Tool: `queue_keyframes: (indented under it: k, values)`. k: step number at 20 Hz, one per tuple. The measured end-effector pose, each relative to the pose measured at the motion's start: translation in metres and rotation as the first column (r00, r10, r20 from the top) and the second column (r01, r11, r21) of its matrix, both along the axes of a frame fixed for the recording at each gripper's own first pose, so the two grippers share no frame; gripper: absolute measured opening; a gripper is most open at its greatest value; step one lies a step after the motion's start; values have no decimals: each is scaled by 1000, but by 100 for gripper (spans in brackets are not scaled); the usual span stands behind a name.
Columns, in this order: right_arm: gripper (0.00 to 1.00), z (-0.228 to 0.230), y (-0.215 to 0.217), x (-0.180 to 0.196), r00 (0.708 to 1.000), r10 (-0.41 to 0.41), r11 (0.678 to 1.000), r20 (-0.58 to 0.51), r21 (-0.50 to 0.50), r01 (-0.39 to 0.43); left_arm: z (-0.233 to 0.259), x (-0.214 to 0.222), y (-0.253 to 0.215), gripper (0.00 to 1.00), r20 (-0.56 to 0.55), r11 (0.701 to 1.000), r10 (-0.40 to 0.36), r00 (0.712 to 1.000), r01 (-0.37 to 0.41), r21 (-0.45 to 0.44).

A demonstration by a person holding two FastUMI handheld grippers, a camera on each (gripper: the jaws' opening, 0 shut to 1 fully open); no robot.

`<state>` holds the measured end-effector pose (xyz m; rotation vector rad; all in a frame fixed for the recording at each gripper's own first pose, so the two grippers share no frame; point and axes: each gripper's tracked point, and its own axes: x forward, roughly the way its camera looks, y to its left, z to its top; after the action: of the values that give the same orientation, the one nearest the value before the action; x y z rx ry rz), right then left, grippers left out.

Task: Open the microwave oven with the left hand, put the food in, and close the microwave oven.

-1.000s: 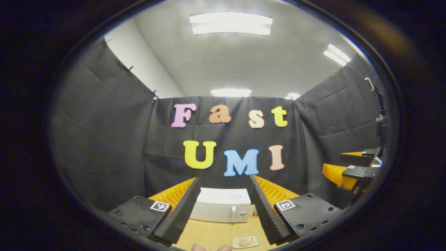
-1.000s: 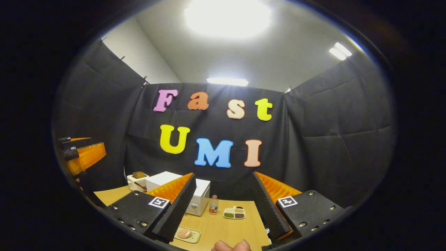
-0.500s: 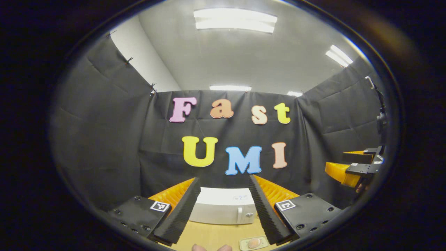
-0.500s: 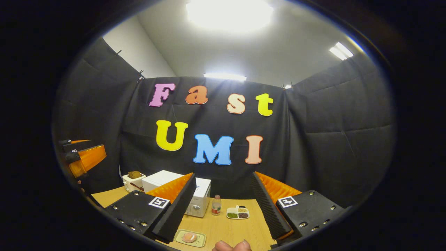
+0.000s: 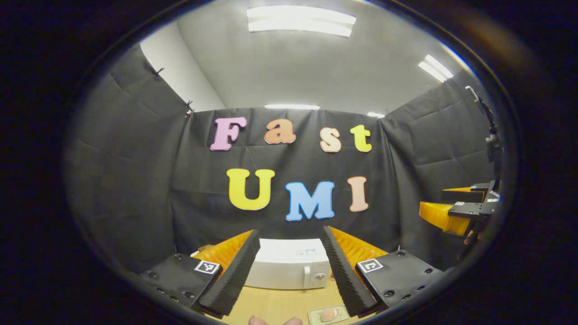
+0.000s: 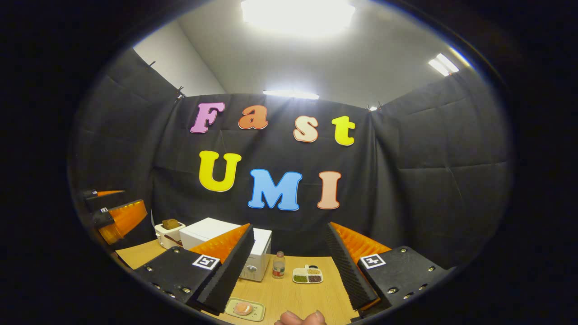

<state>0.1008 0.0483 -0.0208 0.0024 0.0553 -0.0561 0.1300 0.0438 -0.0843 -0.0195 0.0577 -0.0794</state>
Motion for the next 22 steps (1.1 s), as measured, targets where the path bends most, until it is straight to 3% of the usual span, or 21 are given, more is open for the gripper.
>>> queue_keyframes:
  k: [4, 10, 15, 22]
  values:
    - [97, -9, -14, 22, 1000, 21, 1000, -18, -5, -22, -36, 24, -24, 94, -21, 999, -5, 1000, 6, 38]
    - [98, -28, -29, 50, 997, 52, 997, -54, 63, -48, -116, 72, -49, 95, -96, 998, 7, 995, -1, 63]
    - [97, -57, -34, 73, 989, -27, 997, -149, 64, 37, -200, 114, -53, 95, -188, 995, -35, 981, 51, 81]
    - [97, -105, -6, 93, 954, -86, 996, -287, 1, 90, -327, 193, -51, 94, -299, 994, -106, 949, 111, 0]
